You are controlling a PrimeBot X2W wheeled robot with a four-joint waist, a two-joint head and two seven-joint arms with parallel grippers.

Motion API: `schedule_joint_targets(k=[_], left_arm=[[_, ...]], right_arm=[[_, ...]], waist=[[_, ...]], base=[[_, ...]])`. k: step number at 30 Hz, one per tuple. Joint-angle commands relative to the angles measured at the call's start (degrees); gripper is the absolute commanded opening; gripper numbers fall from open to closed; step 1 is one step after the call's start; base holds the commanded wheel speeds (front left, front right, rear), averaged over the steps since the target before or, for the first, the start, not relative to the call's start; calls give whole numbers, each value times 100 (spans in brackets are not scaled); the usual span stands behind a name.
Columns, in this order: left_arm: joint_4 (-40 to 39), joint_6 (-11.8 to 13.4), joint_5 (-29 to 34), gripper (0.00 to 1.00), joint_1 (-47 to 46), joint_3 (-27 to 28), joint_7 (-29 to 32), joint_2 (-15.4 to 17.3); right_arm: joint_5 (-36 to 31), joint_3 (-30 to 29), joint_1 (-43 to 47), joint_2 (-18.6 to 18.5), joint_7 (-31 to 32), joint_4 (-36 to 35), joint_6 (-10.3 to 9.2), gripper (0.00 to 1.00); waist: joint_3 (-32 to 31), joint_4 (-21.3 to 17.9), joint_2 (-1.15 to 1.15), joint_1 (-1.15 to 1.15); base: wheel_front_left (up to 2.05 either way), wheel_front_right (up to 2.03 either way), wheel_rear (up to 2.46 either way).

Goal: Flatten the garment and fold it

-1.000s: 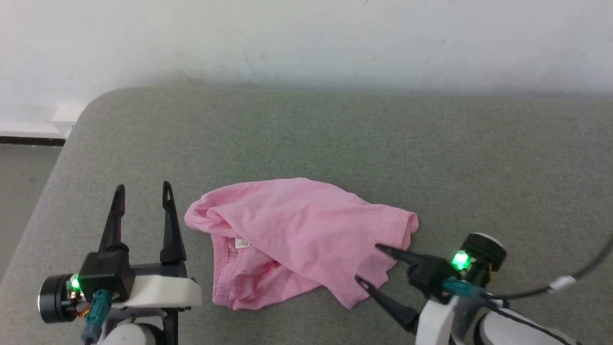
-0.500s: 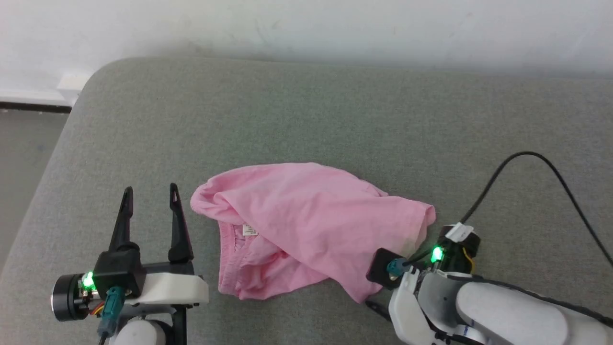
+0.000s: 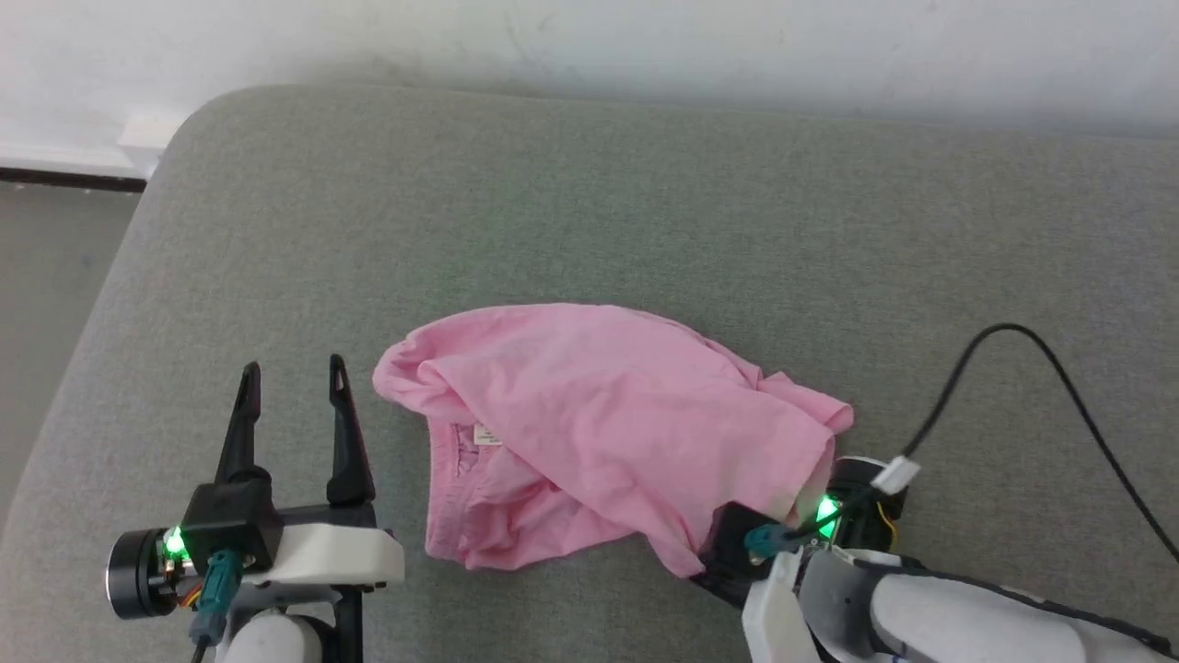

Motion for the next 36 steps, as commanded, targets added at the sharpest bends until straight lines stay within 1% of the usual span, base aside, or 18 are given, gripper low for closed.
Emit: schedule_joint_targets(k=[1, 3, 6, 8, 12, 15, 17, 20, 25, 32, 36], left_arm=[[22, -36, 47, 100, 74, 36, -27, -33], [33, -93, 89, 100, 125, 103, -27, -57], [4, -153, 138, 100, 200, 215, -27, -89], [-24, -202, 171, 100, 224, 264, -27, -111], [-81, -299, 228, 100, 260, 323, -27, -159], [-113, -364, 261, 100, 239, 354, -27, -193], [-129, -415, 281, 100, 187, 354, -27, -218], [-163, -479, 328, 100, 61, 320, -27, -260], [-184, -560, 387, 100, -175, 232, -27, -330], [-170, -626, 429, 100, -402, 228, -27, -377], [-172, -632, 476, 100, -480, 215, -27, -396]], right_arm=[[106, 14, 67, -9, -114, 18, 31, 0], [241, -139, 27, -78, -540, -119, 31, 0], [523, -599, 102, -193, -1019, -536, 31, 0], [539, -956, 116, -341, -1248, -789, 31, 0], [663, -1914, 217, -471, -1631, -1105, 31, 0], [633, -2667, 220, -476, -1772, -958, 31, 0], [713, -3123, 204, -385, -1796, -665, 31, 0], [650, -3526, 44, -293, -1657, -13, 31, 0], [436, -3829, -395, -184, -1378, 1408, 31, 0], [426, -3850, -834, -74, -980, 3318, 31, 0], [333, -3607, -912, 16, -726, 4063, 31, 0]], waist=[[-154, -141, 0, -1], [-252, -219, 0, -1], [-354, -365, 0, -1], [-384, -444, 0, -1], [-391, -583, 0, -1], [-324, -639, 0, -1], [-239, -636, 0, -1], [-51, -575, 0, -1], [322, -390, 0, -1], [632, -231, 0, -1], [691, -214, 0, -1]], base=[[0, 0, 0], [0, 0, 0], [0, 0, 0], [0, 0, 0], [0, 0, 0], [0, 0, 0], [0, 0, 0], [0, 0, 0], [0, 0, 0], [0, 0, 0], [0, 0, 0]])
